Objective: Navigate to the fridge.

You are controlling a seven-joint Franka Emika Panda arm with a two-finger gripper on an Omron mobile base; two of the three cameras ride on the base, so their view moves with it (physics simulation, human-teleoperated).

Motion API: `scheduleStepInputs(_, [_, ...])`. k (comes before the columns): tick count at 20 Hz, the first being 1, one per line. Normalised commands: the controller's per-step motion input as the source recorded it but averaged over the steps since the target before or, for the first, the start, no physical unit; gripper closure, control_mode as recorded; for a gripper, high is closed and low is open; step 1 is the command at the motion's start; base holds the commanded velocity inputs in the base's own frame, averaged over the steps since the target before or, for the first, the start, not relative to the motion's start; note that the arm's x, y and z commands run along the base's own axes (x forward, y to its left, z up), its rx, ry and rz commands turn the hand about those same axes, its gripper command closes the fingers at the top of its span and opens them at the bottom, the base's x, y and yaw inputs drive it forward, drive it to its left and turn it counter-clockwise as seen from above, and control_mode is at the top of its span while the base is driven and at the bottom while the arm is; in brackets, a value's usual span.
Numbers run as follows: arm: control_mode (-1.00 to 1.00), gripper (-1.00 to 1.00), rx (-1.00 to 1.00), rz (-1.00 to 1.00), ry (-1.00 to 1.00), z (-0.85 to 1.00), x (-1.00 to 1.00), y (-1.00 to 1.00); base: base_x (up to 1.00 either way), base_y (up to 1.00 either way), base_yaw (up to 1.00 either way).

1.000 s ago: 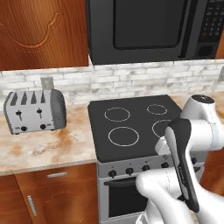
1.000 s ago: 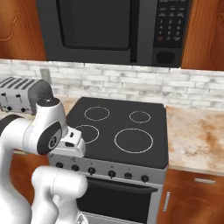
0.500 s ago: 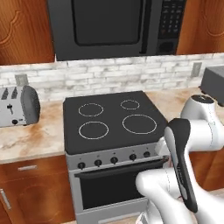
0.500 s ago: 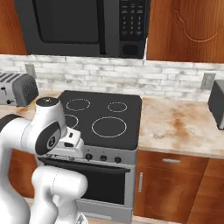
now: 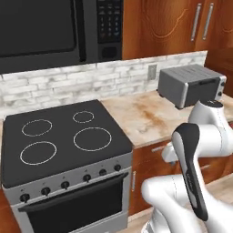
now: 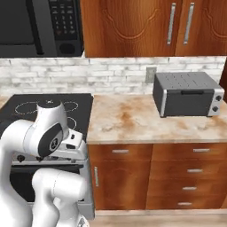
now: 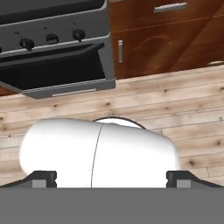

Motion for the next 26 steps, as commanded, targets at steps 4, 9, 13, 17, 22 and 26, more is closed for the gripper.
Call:
scheduleStepInputs(4, [1.0, -1.0, 0.0, 0.0, 0.0, 0.0, 0.0, 0.0, -0.2, -0.46, -0.47])
scheduleStepInputs(9, [1.0, -1.0, 0.0, 0.0, 0.0, 0.0, 0.0, 0.0, -0.19, -0.32, -0.55])
scheduleStepInputs(13, [1.0, -1.0, 0.0, 0.0, 0.0, 0.0, 0.0, 0.0, -0.2, -0.3, -0.61])
scheduleStepInputs(17, [1.0, -1.0, 0.0, 0.0, 0.0, 0.0, 0.0, 0.0, -0.09, -0.36, -0.62])
scheduleStepInputs(22, [1.0, -1.0, 0.0, 0.0, 0.0, 0.0, 0.0, 0.0, 0.08, -0.52, -0.55])
scheduleStepInputs(26, [1.0, -1.0, 0.0, 0.0, 0.0, 0.0, 0.0, 0.0, 0.37, -0.44, -0.51])
